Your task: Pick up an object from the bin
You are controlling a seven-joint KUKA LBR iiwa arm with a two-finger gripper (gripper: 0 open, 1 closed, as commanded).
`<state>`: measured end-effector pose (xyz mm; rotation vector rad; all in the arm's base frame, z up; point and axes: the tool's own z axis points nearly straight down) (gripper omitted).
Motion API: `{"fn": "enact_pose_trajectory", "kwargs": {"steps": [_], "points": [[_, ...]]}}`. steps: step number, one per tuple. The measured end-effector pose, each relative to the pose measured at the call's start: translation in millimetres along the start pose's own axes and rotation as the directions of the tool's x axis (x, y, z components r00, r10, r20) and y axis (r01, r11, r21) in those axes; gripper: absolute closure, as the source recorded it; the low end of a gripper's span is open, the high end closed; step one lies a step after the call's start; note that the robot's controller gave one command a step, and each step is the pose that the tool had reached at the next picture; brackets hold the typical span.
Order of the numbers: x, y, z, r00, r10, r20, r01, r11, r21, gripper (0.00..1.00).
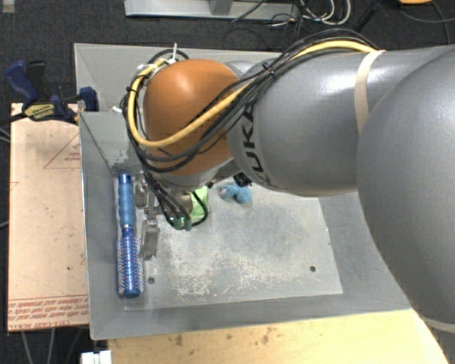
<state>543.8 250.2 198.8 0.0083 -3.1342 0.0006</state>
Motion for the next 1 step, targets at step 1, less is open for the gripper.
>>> {"fn": "enact_pose_trajectory", "kwargs": {"steps": [1], "points": [[14.4,-22.5,64.0,0.985,-0.171,0.003,0.171,0.985,0.001,0.0]]}}
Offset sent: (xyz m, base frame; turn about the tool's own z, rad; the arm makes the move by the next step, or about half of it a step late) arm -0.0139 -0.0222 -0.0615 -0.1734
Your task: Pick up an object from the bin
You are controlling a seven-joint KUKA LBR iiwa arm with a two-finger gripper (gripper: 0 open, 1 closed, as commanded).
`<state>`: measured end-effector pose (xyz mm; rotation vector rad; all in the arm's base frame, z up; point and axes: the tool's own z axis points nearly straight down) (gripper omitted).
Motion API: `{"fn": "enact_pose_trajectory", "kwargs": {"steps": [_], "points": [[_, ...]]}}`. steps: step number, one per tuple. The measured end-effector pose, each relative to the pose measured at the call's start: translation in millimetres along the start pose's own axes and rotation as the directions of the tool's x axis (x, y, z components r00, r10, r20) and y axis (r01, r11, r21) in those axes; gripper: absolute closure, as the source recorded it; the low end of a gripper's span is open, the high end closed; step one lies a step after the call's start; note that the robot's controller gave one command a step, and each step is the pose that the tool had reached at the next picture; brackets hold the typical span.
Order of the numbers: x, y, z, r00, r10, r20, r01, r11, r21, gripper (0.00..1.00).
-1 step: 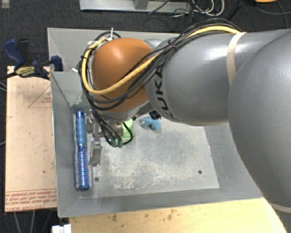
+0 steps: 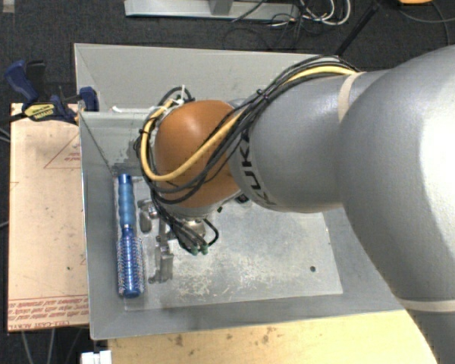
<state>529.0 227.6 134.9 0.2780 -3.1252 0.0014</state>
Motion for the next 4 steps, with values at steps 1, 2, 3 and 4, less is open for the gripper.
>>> {"fn": "enact_pose_trajectory", "kwargs": {"steps": [1,2,3,4], "points": [[45.5,-33.4,60.0,0.998,-0.057,0.002,0.057,0.998,0.0,0.0],[28.8,6.8,63.6,0.991,-0.134,0.001,0.134,0.991,0.011,0.0],[28.2,9.0,62.0,0.99,-0.138,0.001,0.138,0.99,0.01,1.0],[44.0,8.0,-61.6,0.994,-0.112,0.014,0.112,0.994,-0.002,1.0]]}}
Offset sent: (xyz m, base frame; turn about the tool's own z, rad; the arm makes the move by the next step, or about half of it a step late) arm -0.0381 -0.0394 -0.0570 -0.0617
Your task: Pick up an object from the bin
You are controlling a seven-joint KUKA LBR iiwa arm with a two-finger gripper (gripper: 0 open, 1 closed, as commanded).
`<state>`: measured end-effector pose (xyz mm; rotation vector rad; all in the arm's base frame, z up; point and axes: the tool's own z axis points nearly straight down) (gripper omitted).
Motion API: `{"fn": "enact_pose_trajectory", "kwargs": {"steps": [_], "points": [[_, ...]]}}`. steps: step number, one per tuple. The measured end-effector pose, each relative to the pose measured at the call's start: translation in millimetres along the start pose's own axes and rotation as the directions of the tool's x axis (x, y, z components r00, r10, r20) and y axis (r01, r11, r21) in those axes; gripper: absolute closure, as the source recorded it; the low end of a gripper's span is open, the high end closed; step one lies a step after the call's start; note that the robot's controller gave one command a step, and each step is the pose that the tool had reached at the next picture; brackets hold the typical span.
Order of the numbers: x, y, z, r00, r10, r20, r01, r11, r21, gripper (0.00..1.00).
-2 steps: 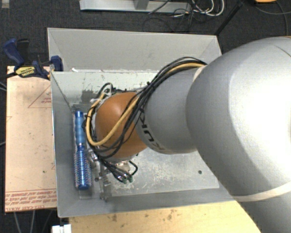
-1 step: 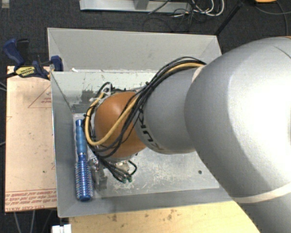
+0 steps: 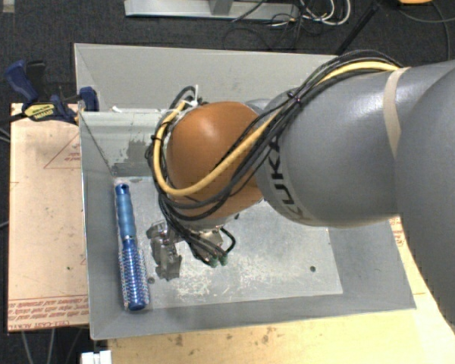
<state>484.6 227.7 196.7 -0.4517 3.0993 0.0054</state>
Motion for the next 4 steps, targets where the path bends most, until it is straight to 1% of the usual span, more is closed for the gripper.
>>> {"fn": "enact_pose_trajectory", "kwargs": {"steps": [1,2,3,4], "points": [[4.7,13.0,68.0,1.0,-0.006,-0.016,0.006,1.0,0.001,1.0],[2.9,12.2,64.4,1.0,-0.003,-0.01,0.003,1.0,0.001,0.0],[-79.6,-11.2,131.5,0.962,0.27,-0.029,-0.269,0.963,0.023,0.0],[-81.8,-11.2,129.8,0.962,0.274,-0.018,-0.274,0.962,0.019,1.0]]}}
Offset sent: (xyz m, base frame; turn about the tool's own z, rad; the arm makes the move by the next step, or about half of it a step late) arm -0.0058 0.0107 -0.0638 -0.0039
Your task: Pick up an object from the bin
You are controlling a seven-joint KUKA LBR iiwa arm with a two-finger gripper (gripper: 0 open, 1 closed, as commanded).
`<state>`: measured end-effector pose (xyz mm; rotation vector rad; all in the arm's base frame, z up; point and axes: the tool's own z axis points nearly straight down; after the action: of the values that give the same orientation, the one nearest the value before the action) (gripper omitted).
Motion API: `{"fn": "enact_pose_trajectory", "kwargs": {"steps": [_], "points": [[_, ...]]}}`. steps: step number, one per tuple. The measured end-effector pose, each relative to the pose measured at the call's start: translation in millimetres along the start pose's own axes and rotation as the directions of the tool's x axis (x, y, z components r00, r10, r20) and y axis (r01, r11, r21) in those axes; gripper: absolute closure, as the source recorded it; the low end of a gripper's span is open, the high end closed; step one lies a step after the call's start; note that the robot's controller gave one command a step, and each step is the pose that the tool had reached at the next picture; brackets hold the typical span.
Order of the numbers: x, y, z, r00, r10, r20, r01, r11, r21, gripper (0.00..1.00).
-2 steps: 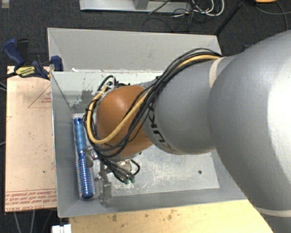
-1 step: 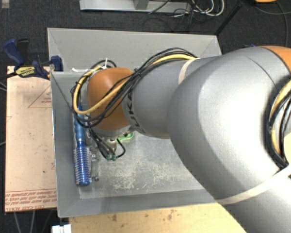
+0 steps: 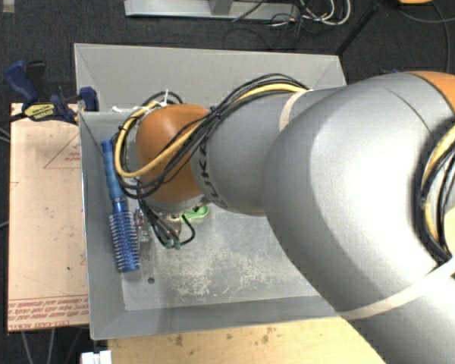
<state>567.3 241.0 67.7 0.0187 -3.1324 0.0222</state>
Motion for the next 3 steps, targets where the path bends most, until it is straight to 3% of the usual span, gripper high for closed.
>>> {"fn": "enact_pose_trajectory", "kwargs": {"steps": [1,2,3], "points": [[-12.3,-48.3,-2.1,0.937,-0.348,0.016,0.348,0.937,-0.01,1.0],[-11.6,-46.6,-2.0,0.938,-0.348,0.015,0.348,0.937,-0.011,0.0],[2.5,8.6,-16.9,0.866,-0.5,0.022,0.5,0.866,-0.005,0.0]]}}
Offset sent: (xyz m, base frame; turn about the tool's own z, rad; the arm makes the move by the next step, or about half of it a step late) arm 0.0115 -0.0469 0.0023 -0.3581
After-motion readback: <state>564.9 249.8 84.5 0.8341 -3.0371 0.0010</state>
